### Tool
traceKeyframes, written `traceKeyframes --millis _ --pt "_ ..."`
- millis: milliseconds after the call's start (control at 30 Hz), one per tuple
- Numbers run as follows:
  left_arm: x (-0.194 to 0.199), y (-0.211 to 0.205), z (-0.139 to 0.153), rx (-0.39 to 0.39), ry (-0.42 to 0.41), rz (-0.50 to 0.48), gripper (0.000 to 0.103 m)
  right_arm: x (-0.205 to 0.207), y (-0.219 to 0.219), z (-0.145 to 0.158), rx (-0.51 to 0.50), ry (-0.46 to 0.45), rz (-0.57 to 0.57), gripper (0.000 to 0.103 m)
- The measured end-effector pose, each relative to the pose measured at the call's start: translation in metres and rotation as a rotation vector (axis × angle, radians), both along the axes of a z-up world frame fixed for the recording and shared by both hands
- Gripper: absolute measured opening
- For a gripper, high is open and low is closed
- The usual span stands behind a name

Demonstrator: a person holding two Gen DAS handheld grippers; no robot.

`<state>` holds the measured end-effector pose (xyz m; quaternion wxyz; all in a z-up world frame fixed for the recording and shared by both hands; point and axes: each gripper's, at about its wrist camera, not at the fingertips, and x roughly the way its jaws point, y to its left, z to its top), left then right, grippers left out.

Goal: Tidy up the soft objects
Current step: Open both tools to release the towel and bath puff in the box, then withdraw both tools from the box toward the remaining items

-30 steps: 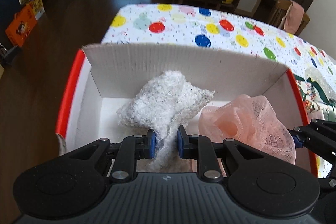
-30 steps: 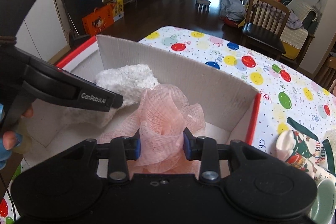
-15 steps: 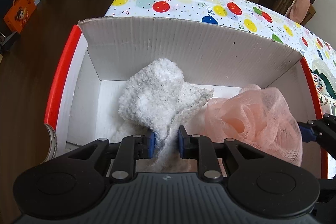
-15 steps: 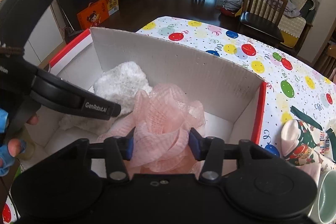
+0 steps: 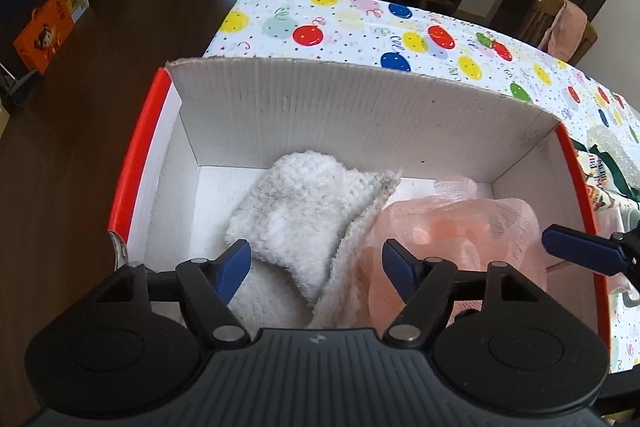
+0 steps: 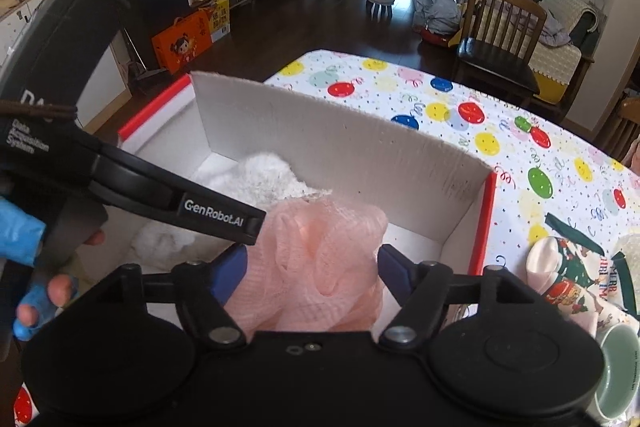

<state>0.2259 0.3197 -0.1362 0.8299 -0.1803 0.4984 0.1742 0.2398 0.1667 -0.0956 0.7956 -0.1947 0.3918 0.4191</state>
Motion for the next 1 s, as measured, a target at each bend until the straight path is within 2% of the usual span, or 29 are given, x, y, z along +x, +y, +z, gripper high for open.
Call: traceKeyframes --millis 167,400,800,1000 --pt "-0.006 -0.006 0.015 0.018 -0.031 -0.016 0.072 -0.005 -0.012 0.017 0.037 -0.011 0.002 0.078" --pt "-0.022 -0.023 0.050 0.051 -0.121 -0.062 0.072 -0.010 -0.042 0.047 0.121 -0.010 -0.012 0.085" --pt "-0.052 -0.072 0.106 0.105 -0.278 -0.176 0.072 -0.020 -0.119 0.090 0.274 -0.027 -0.083 0.088" --pt "-0.062 -0.105 0.126 0.109 -0.358 -0.237 0.077 -0.024 -0.161 0.104 0.327 -0.065 -0.143 0.092"
